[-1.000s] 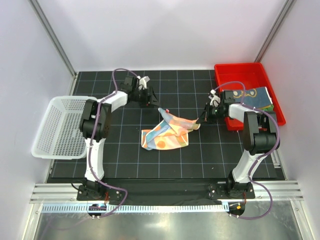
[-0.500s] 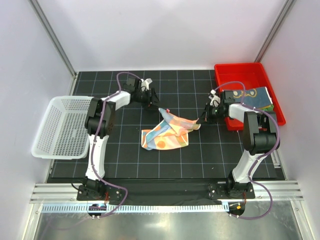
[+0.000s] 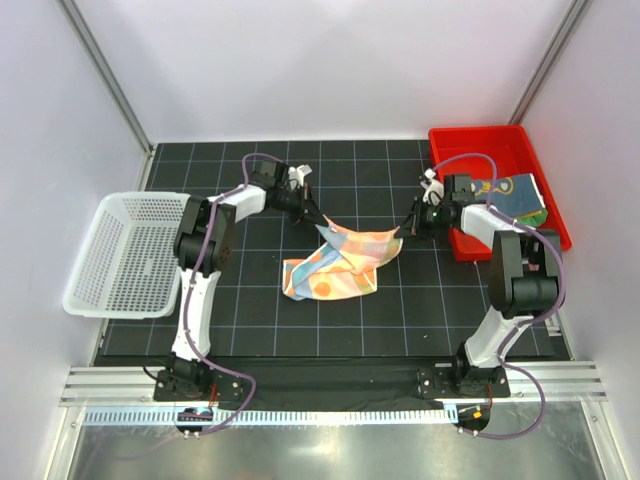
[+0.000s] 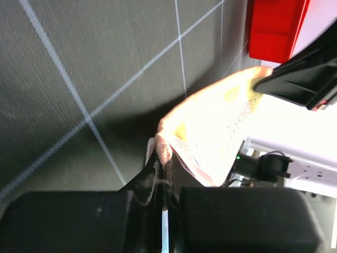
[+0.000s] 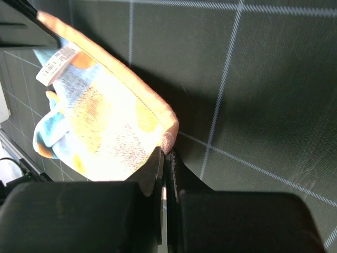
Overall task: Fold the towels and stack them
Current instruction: Flatten out the crumpled towel
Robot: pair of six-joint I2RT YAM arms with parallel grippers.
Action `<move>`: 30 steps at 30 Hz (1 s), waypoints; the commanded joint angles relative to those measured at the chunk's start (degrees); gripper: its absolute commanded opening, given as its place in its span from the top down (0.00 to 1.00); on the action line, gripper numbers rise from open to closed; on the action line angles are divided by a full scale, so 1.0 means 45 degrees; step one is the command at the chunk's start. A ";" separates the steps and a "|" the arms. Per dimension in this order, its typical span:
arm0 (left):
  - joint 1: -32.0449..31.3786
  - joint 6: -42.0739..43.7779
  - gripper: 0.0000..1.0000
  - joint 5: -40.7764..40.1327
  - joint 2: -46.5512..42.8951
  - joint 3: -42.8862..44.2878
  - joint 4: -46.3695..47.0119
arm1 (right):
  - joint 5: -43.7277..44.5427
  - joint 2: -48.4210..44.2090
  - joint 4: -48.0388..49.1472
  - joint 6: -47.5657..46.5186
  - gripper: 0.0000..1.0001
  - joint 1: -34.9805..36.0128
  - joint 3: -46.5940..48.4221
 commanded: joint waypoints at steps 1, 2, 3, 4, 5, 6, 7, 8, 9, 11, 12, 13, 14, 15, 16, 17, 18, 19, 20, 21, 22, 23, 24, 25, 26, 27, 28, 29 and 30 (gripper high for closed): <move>-0.0005 -0.0027 1.00 0.0252 -0.1508 0.0021 -0.0136 | 0.0321 -0.1395 0.0800 -0.0144 0.99 0.0398 0.0528; -0.0005 0.0031 1.00 0.0077 -0.2051 0.0080 -0.0194 | 0.0438 -0.1939 0.0917 -0.0260 0.99 0.0554 0.0586; 0.0015 0.0109 1.00 -0.0312 -0.2347 0.0080 -0.0175 | 0.0845 -0.2331 0.1035 -0.0397 0.99 0.0768 0.0644; 0.0054 0.0323 1.00 -0.0567 -0.2737 0.0119 -0.0214 | 0.1120 -0.2683 0.1152 -0.0553 0.99 0.1176 0.0838; 0.0073 0.0460 1.00 -0.0840 -0.3417 0.0235 -0.0407 | 0.1490 -0.3499 0.1192 -0.1212 0.99 0.1509 0.0937; 0.0112 0.0655 1.00 -0.1481 -0.3869 0.0275 -0.0564 | 0.2693 -0.3932 0.1598 -0.1412 0.99 0.1783 0.0977; 0.0132 0.1140 1.00 -0.1816 -0.4299 0.0334 -0.0643 | 0.3111 -0.4304 0.1834 -0.1414 0.99 0.2153 0.0996; 0.0113 0.1338 1.00 -0.2129 -0.5173 0.0392 -0.0740 | 0.3211 -0.4965 0.2049 -0.1317 0.99 0.2157 0.1093; 0.0113 0.1572 1.00 -0.2558 -0.5588 0.0451 -0.0819 | 0.3290 -0.5243 0.2535 -0.1181 0.99 0.2176 0.1326; 0.0132 0.1905 1.00 -0.3047 -0.6833 0.0548 -0.0839 | 0.3815 -0.6003 0.3180 -0.0907 0.99 0.2254 0.1852; 0.0132 0.1965 1.00 -0.3224 -0.7229 0.0588 -0.0820 | 0.3895 -0.6239 0.3339 -0.0925 0.99 0.2293 0.2088; 0.0151 0.1985 1.00 -0.3361 -0.7697 0.0588 -0.0800 | 0.3973 -0.6435 0.3476 -0.0906 0.99 0.2313 0.2361; 0.0152 0.2062 1.00 -0.3479 -0.8088 0.0607 -0.0761 | 0.3955 -0.6591 0.3535 -0.0964 0.99 0.2371 0.2654; 0.0152 0.2063 1.00 -0.3673 -0.8982 0.0511 -0.0626 | 0.3819 -0.6941 0.3555 -0.1023 0.99 0.2372 0.3276; 0.0152 0.2063 1.00 -0.3927 -0.9396 0.0394 -0.0547 | 0.3605 -0.7119 0.3575 -0.1023 0.99 0.2372 0.3533; 0.0152 0.2005 1.00 -0.4006 -0.9807 0.0296 -0.0488 | 0.3487 -0.7391 0.3575 -0.1023 0.99 0.2372 0.3729; 0.0171 0.1985 1.00 -0.4027 -1.0662 -0.0014 -0.0468 | 0.3370 -0.7858 0.3265 -0.1062 0.99 0.2372 0.4137; 0.0152 0.1946 1.00 -0.4065 -1.1096 -0.0249 -0.0468 | 0.3175 -0.8191 0.2953 -0.1101 0.99 0.2391 0.4315; 0.0132 0.1868 1.00 -0.4047 -1.1603 -0.0484 -0.0391 | 0.3019 -0.8523 0.2698 -0.1082 0.99 0.2411 0.4414; 0.0132 0.1597 1.00 -0.3988 -1.2091 -0.0892 -0.0197 | 0.2766 -0.8894 0.2329 -0.1063 0.99 0.2411 0.4299; 0.0055 0.1459 1.00 -0.3698 -1.3121 -0.1689 0.0385 | 0.2377 -0.9903 0.2267 -0.1024 0.99 0.2430 0.4085; -0.0004 0.1226 1.00 -0.3598 -1.3634 -0.2200 0.0701 | 0.1851 -1.0397 0.2266 -0.0927 0.99 0.2431 0.3793; -0.0179 0.0701 1.00 -0.3384 -1.4122 -0.2669 0.1129 | 0.1459 -1.1001 0.2286 -0.0752 0.99 0.2411 0.3113; -0.0335 0.0445 1.00 -0.3247 -1.5075 -0.3524 0.1849 | 0.1145 -1.1974 0.2324 -0.0615 0.99 0.2430 0.2758; -0.0530 0.0287 1.00 -0.3149 -1.5490 -0.3842 0.2069 | 0.0755 -1.2544 0.2383 -0.0458 0.99 0.2431 0.2406; -0.1112 0.0208 1.00 -0.3206 -1.5958 -0.4097 0.2206 | 0.0558 -1.2995 0.2577 -0.0264 0.99 0.2431 0.1784; -0.1466 0.0208 1.00 -0.3303 -1.6621 -0.4563 0.2285 | 0.0324 -1.3773 0.2675 0.0106 0.99 0.2450 0.1527; -0.1837 0.0188 1.00 -0.3613 -1.6917 -0.4742 0.2479 | -0.0007 -1.4071 0.2947 0.0342 0.99 0.2431 0.1118; -0.2653 0.0149 1.00 -0.3791 -1.7152 -0.4879 0.2597 | -0.0068 -1.4286 0.3104 0.0615 0.99 0.2450 0.1017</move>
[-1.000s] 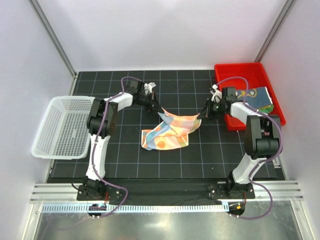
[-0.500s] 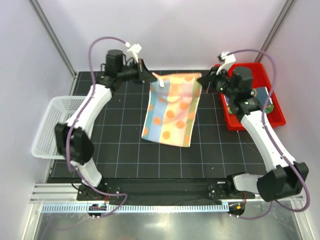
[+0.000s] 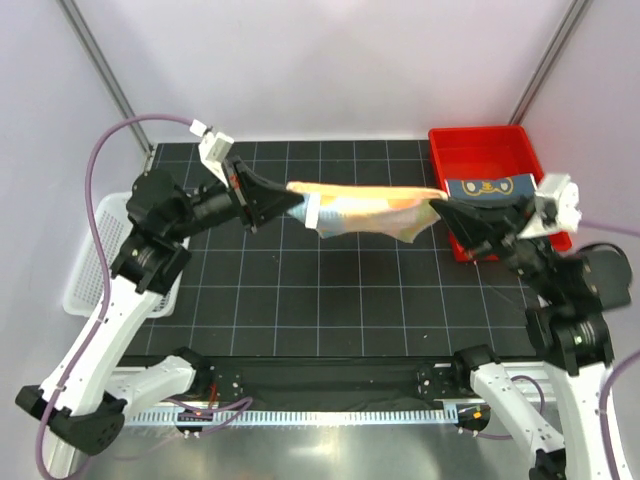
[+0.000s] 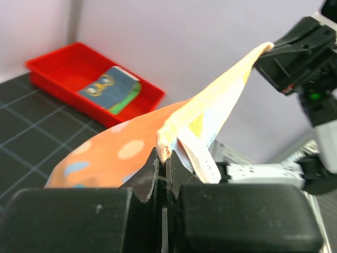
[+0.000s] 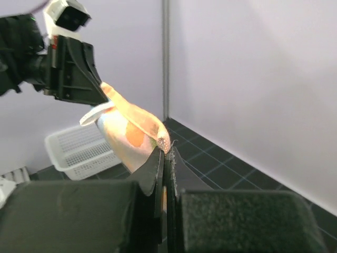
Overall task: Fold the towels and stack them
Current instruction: Flatten out the crumpled towel
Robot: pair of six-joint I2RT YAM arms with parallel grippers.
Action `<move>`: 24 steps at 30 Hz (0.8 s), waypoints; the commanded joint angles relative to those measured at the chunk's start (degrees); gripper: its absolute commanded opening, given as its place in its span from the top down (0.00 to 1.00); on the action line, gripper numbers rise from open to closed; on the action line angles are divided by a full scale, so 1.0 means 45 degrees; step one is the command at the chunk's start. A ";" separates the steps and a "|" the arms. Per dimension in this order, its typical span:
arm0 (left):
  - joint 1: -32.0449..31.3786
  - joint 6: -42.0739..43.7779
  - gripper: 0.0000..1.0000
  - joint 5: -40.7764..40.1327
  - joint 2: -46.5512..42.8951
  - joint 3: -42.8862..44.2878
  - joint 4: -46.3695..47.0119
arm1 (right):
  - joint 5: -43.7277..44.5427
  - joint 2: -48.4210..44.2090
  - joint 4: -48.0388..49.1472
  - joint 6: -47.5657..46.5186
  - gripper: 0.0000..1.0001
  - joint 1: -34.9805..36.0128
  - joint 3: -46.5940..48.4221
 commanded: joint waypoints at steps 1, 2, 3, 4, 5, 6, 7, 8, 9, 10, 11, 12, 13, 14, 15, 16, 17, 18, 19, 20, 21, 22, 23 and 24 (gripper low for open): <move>-0.1450 -0.0366 1.00 -0.0698 -0.0858 -0.0504 0.1209 | -0.0904 -0.0877 0.1012 0.1320 0.99 -0.0076 -0.0659; -0.1801 -0.0385 1.00 -0.0796 -0.1053 -0.0447 0.1229 | -0.1060 -0.1150 0.1188 0.1595 0.99 -0.0076 -0.0679; -0.2366 -0.0385 1.00 -0.1029 -0.1094 -0.0408 0.1209 | -0.1139 -0.1269 0.1460 0.1752 0.99 -0.0076 -0.0621; -0.2565 -0.0424 1.00 -0.1089 -0.1133 -0.0349 0.1229 | -0.1139 -0.1386 0.1540 0.1870 0.99 -0.0076 -0.0544; -0.2683 -0.0424 1.00 -0.1129 -0.1191 -0.0233 0.1229 | -0.1081 -0.1561 0.1580 0.2045 0.99 -0.0076 -0.0311; -0.2897 -0.0424 1.00 -0.1419 -0.1231 -0.0212 0.1229 | -0.0887 -0.1621 0.1619 0.2085 0.99 -0.0076 -0.0192; -0.2937 -0.0386 1.00 -0.1577 -0.1270 -0.0173 0.1209 | -0.0673 -0.1660 0.1619 0.2086 0.99 -0.0076 -0.0037; -0.2938 -0.0289 1.00 -0.2120 -0.1328 -0.0115 0.1113 | -0.0071 -0.1718 0.1445 0.1950 0.99 -0.0076 0.0216; -0.2938 -0.0152 1.00 -0.2454 -0.1309 -0.0114 0.1054 | -0.0065 -0.1680 0.1366 0.1814 0.99 -0.0076 0.0316; -0.2938 0.0023 1.00 -0.2921 -0.1270 -0.0037 0.0918 | 0.0554 -0.1564 0.1249 0.1619 0.99 -0.0076 0.0394; -0.2938 0.0586 1.00 -0.3506 -0.1173 0.0061 0.0530 | 0.0850 -0.1389 0.0919 0.1153 0.99 -0.0076 0.0472; -0.2919 0.0862 1.00 -0.4923 -0.0882 0.0448 -0.0286 | 0.1104 -0.0788 0.0703 0.0858 0.99 -0.0095 0.0473; -0.2899 0.1174 1.00 -0.5556 -0.0667 0.0568 -0.0585 | 0.1532 -0.0395 0.0546 0.0565 0.99 -0.0076 0.0454; -0.2821 0.1757 1.00 -0.6027 -0.0471 0.0627 -0.0704 | 0.1788 0.0015 0.0371 0.0369 0.99 -0.0076 0.0376; -0.2453 0.1898 1.00 -0.6399 -0.0005 0.0667 -0.0724 | 0.1848 0.0889 0.0504 0.0077 0.99 -0.0076 0.0240; -0.2140 0.1977 1.00 -0.6557 0.0232 0.0686 -0.0705 | 0.1675 0.1246 0.0854 0.0132 0.99 -0.0076 0.0045; -0.1789 0.2017 1.00 -0.6230 0.0524 0.0745 -0.0705 | 0.1538 0.1752 0.1669 0.0190 0.99 -0.0095 -0.0382; -0.0877 0.1901 1.00 -0.5898 0.1204 0.0823 -0.0550 | 0.1285 0.2666 0.2219 0.0442 0.99 -0.0076 -0.0502; -0.0442 0.1822 1.00 -0.5199 0.1520 0.0843 -0.0452 | 0.1070 0.3294 0.2534 0.0503 0.99 -0.0076 -0.0562; 0.0084 0.1744 1.00 -0.4785 0.1948 0.0882 -0.0277 | 0.0642 0.3861 0.3330 0.0600 0.99 -0.0076 -0.0678; 0.0534 0.1492 1.00 -0.4414 0.2320 0.0921 -0.0082 | 0.0503 0.4408 0.3802 0.0756 0.99 -0.0076 -0.0718; 0.1351 0.1374 1.00 -0.3598 0.3213 0.1076 0.0365 | 0.0211 0.5651 0.4735 0.0796 0.99 -0.0095 -0.0738; 0.1668 0.1314 1.00 -0.3145 0.3705 0.1213 0.0582 | 0.0112 0.6263 0.5169 0.0797 0.99 -0.0076 -0.0661; 0.1923 0.1314 1.00 -0.2677 0.4232 0.1388 0.0758 | 0.0053 0.7043 0.5522 0.0681 0.99 -0.0076 -0.0525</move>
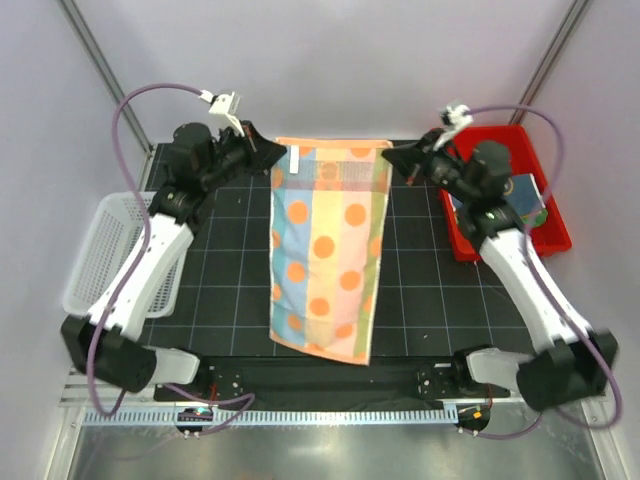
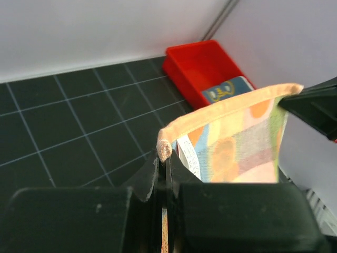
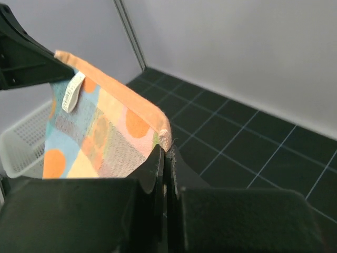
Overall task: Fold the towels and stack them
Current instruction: Flatten out the crumpled towel, then fold the towel
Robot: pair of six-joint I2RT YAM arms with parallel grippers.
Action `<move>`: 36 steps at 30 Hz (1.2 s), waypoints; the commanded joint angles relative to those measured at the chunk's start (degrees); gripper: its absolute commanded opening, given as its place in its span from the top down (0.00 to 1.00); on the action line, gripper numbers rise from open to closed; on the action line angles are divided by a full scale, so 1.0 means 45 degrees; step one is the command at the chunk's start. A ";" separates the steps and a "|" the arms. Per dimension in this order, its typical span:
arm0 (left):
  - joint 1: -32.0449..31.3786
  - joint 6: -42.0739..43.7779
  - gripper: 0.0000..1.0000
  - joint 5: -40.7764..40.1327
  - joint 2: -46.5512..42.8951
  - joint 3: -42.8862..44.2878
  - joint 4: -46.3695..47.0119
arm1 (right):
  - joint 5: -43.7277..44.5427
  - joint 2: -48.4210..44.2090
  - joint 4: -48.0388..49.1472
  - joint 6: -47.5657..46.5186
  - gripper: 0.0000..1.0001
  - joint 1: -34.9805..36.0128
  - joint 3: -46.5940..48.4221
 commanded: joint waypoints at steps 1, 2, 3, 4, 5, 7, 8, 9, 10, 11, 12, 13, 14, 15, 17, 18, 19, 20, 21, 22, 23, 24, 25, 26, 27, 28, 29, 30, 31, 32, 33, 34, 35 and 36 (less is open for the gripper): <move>0.1326 0.0017 1.00 0.1698 0.2396 0.1038 0.1162 | -0.0569 0.2668 0.2565 -0.0189 0.99 -0.0056 0.0489; 0.1485 0.0017 1.00 0.2475 0.3008 0.1294 0.1378 | -0.0937 0.3513 0.2666 -0.0346 0.99 -0.0056 0.0843; 0.1661 -0.0002 0.99 0.2850 0.3749 0.1548 0.1670 | -0.1057 0.4256 0.2686 -0.0695 0.99 -0.0095 0.1252; 0.1894 -0.0099 0.99 0.3182 0.5071 0.2111 0.1789 | -0.1136 0.5810 0.2725 -0.0795 0.99 -0.0076 0.2068; 0.2051 -0.0216 1.00 0.4017 0.5896 0.2426 0.2660 | -0.1562 0.6502 0.2880 -0.0835 0.99 -0.0095 0.2463; 0.2305 -0.1054 1.00 0.4977 0.7343 0.3187 0.3524 | -0.1896 0.7908 0.3328 -0.0777 0.99 -0.0095 0.3554; 0.2558 -0.1483 1.00 0.5350 0.8916 0.4022 0.4398 | -0.2014 0.9056 0.3408 -0.0796 0.99 -0.0115 0.3890; 0.2677 -0.1816 1.00 0.5798 0.9570 0.4456 0.4717 | -0.2247 0.9687 0.3545 -0.0777 0.99 -0.0095 0.4241; 0.2813 -0.2399 1.00 0.5996 1.0311 0.4828 0.5106 | -0.2269 1.0215 0.3701 -0.0777 0.99 -0.0115 0.4883; 0.3027 -0.2559 1.00 0.6095 1.1343 0.5547 0.5536 | -0.2250 1.1187 0.3683 -0.0777 0.99 -0.0115 0.5198; 0.3165 -0.2580 1.00 0.6115 1.1914 0.5922 0.5540 | -0.2385 1.1584 0.3721 -0.0777 0.99 -0.0115 0.5820; 0.3263 -0.2523 1.00 0.6154 1.2346 0.6370 0.5501 | -0.2406 1.1955 0.3702 -0.0758 0.99 -0.0115 0.6059; 0.3496 -0.2503 1.00 0.6193 1.3123 0.7071 0.5366 | -0.2387 1.2519 0.3741 -0.0738 0.99 -0.0115 0.6235; 0.3595 -0.2522 1.00 0.6425 1.3440 0.7445 0.5384 | -0.2387 1.2680 0.3819 -0.0719 0.99 -0.0115 0.6314; 0.3810 -0.2561 1.00 0.6739 1.4007 0.7916 0.5539 | -0.2289 1.2915 0.4326 -0.0621 0.99 -0.0115 0.6257; 0.3946 -0.2561 1.00 0.6856 1.4339 0.8246 0.5579 | -0.2308 1.3032 0.4366 -0.0621 0.99 -0.0115 0.6256; 0.4025 -0.2522 1.00 0.7089 1.4497 0.8327 0.5598 | -0.2328 1.3033 0.4347 -0.0601 0.99 -0.0115 0.6140; 0.4084 -0.2522 1.00 0.7208 1.4692 0.8405 0.5637 | -0.2328 1.2994 0.4366 -0.0582 0.99 -0.0095 0.6004; 0.4220 -0.2522 1.00 0.7383 1.4752 0.8406 0.5715 | -0.2347 1.2801 0.4482 -0.0543 0.99 -0.0076 0.5790; 0.4260 -0.2541 1.00 0.7733 1.4791 0.8406 0.5696 | -0.2444 1.2663 0.4715 -0.0523 0.99 -0.0037 0.5285; 0.4318 -0.2522 1.00 0.7891 1.4791 0.8367 0.5677 | -0.2464 1.2507 0.4756 -0.0581 0.99 0.0041 0.5028; 0.4357 -0.2522 1.00 0.8009 1.4656 0.8270 0.5677 | -0.2465 1.2351 0.4583 -0.0640 0.99 0.0061 0.4813; 0.4416 -0.2503 1.00 0.8164 1.4539 0.7863 0.5773 | -0.2465 1.2021 0.4465 -0.0660 0.99 0.0100 0.4444; 0.4436 -0.2483 1.00 0.8185 1.4344 0.7627 0.5794 | -0.2465 1.1863 0.4309 -0.0679 0.99 0.0119 0.4247; 0.4436 -0.2386 1.00 0.8185 1.4168 0.7335 0.5833 | -0.2465 1.1687 0.4230 -0.0660 0.99 0.0158 0.4032; 0.4455 -0.2327 1.00 0.8185 1.3683 0.6752 0.5910 | -0.2465 1.1357 0.4133 -0.0660 0.99 0.0178 0.3604; 0.4475 -0.2269 1.00 0.8205 1.3427 0.6378 0.5911 | -0.2484 1.1179 0.4132 -0.0621 0.99 0.0198 0.3387; 0.4475 -0.2036 1.00 0.8166 1.3173 0.6065 0.5853 | -0.2484 1.0984 0.4074 -0.0640 0.99 0.0314 0.3173; 0.4475 -0.1898 1.00 0.8147 1.2648 0.5811 0.5775 | -0.2465 1.0808 0.3938 -0.0640 0.99 0.0334 0.2726; 0.4475 -0.1800 1.00 0.8224 1.2430 0.5209 0.5639 | -0.2426 1.0362 0.3917 -0.0660 0.99 0.0393 0.2470; 0.4494 -0.1432 0.98 0.8186 1.1964 0.4971 0.5406 | -0.2406 1.0125 0.3898 -0.0660 0.99 0.0509 0.1926; 0.4494 -0.1274 0.98 0.8166 1.1959 0.4640 0.5229 | -0.2367 0.9910 0.3917 -0.0660 0.99 0.0607 0.1630; 0.4514 -0.1137 0.98 0.8089 1.1457 0.3960 0.5073 | -0.2309 0.9463 0.3917 -0.0621 0.99 0.0647 0.1376; 0.4514 -0.1019 0.97 0.8069 1.1219 0.3508 0.5110 | -0.2212 0.9246 0.3820 -0.0621 0.99 0.0744 0.1122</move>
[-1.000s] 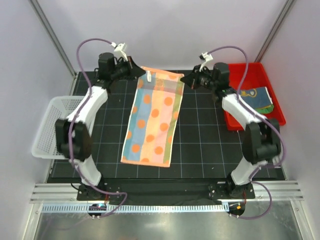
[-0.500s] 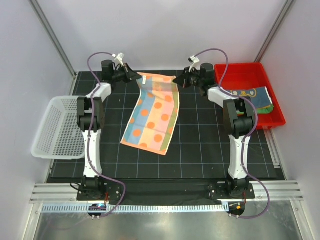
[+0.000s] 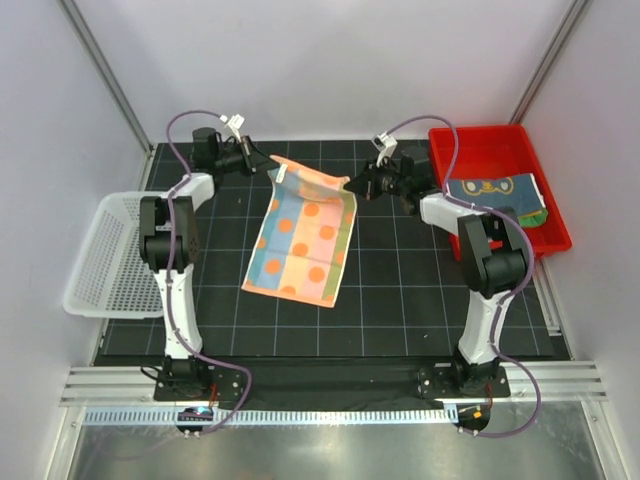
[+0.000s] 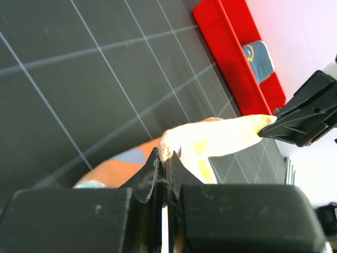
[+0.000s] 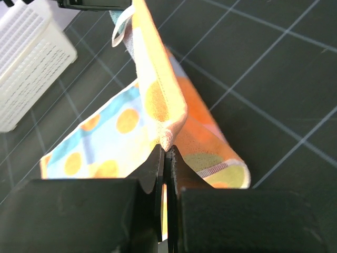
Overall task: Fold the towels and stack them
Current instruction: Fold the towel
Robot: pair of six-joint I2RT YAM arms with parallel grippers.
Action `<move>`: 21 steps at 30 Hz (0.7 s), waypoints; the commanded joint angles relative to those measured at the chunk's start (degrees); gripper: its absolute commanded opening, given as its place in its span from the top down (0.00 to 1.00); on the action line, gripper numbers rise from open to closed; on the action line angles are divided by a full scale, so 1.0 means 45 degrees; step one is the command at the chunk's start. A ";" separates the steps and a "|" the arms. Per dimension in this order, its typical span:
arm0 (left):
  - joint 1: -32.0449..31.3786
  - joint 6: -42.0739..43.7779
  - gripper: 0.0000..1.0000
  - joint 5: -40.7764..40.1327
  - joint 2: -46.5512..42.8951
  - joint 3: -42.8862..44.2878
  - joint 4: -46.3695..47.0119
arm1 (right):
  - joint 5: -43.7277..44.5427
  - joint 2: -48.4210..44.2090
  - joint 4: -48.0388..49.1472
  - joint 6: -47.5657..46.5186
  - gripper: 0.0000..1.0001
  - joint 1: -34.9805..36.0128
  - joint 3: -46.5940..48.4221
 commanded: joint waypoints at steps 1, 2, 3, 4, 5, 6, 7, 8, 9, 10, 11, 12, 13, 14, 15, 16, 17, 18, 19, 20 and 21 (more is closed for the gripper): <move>0.0113 0.0876 0.96 0.0215 -0.1920 -0.1255 0.0204 | 0.0150 -0.1727 0.0327 -0.0232 0.99 0.0428 -0.1059; 0.0113 0.0896 0.96 0.0175 -0.2348 -0.2071 0.0302 | 0.0208 -0.1903 0.0249 -0.0232 0.99 0.0488 -0.1296; 0.0113 0.0877 0.96 0.0214 -0.2546 -0.2427 0.0515 | 0.0267 -0.2215 0.0191 -0.0232 0.99 0.0566 -0.1550; 0.0113 0.0838 0.96 0.0214 -0.2741 -0.2740 0.0595 | 0.0325 -0.2314 0.0151 -0.0174 0.99 0.0624 -0.2016; 0.0113 0.0799 0.96 0.0214 -0.2917 -0.3091 0.0615 | 0.0326 -0.2431 0.0132 0.0000 0.99 0.0760 -0.2253; 0.0113 0.0798 0.97 0.0175 -0.3247 -0.3733 0.0654 | 0.0345 -0.2761 0.0209 0.0079 0.99 0.0839 -0.2758; 0.0113 0.0779 0.97 0.0175 -0.3425 -0.4126 0.0712 | 0.0365 -0.2900 0.0306 0.0177 0.99 0.1033 -0.3034; 0.0113 0.0779 0.98 0.0136 -0.3813 -0.4845 0.0790 | 0.0404 -0.3249 0.0385 0.0236 0.99 0.1112 -0.3288; 0.0133 0.0818 0.98 0.0001 -0.4030 -0.5278 0.0907 | 0.0481 -0.3408 0.0385 0.0256 0.99 0.1249 -0.3716; 0.0133 0.0895 0.98 -0.0117 -0.4264 -0.5649 0.0889 | 0.0637 -0.3583 0.0385 0.0314 0.99 0.1501 -0.3933; 0.0133 0.1225 0.98 -0.0234 -0.4769 -0.6001 0.0889 | 0.0658 -0.3720 0.0424 0.0392 0.99 0.1639 -0.4128; 0.0114 0.1363 0.98 -0.0351 -0.4987 -0.6643 0.0773 | 0.0697 -0.3973 0.0405 0.0393 0.99 0.1795 -0.4459; 0.0113 0.1442 0.98 -0.0932 -0.5202 -0.6862 0.0656 | 0.0871 -0.4111 0.0366 0.0412 0.99 0.1932 -0.4617; 0.0113 0.1424 0.96 -0.1112 -0.5339 -0.7019 0.0596 | 0.0969 -0.4228 0.0289 0.0393 0.99 0.2262 -0.4947; 0.0113 0.1385 0.95 -0.1249 -0.5650 -0.7233 0.0518 | 0.1067 -0.4481 0.0288 0.0412 0.99 0.2382 -0.5144; 0.0113 0.1423 0.95 -0.1502 -0.5827 -0.7429 0.0170 | 0.1281 -0.4580 0.0249 0.0470 0.99 0.2499 -0.5301; 0.0113 0.1559 0.96 -0.1659 -0.6022 -0.7605 0.0050 | 0.1322 -0.4736 0.0249 0.0490 0.99 0.2693 -0.5631; 0.0113 0.1715 0.96 -0.1777 -0.6546 -0.7838 -0.0048 | 0.1380 -0.4853 0.0229 0.0548 0.99 0.2811 -0.5769; 0.0113 0.1832 0.96 -0.1971 -0.6783 -0.8305 -0.0339 | 0.1458 -0.5144 0.0190 0.0549 0.99 0.2909 -0.5945; 0.0113 0.1892 0.96 -0.2341 -0.7037 -0.8464 -0.0419 | 0.1633 -0.5302 0.0113 0.0530 0.99 0.2987 -0.6082; 0.0113 0.1912 0.96 -0.2499 -0.7214 -0.8640 -0.0536 | 0.1673 -0.5420 0.0073 0.0491 0.99 0.3201 -0.6373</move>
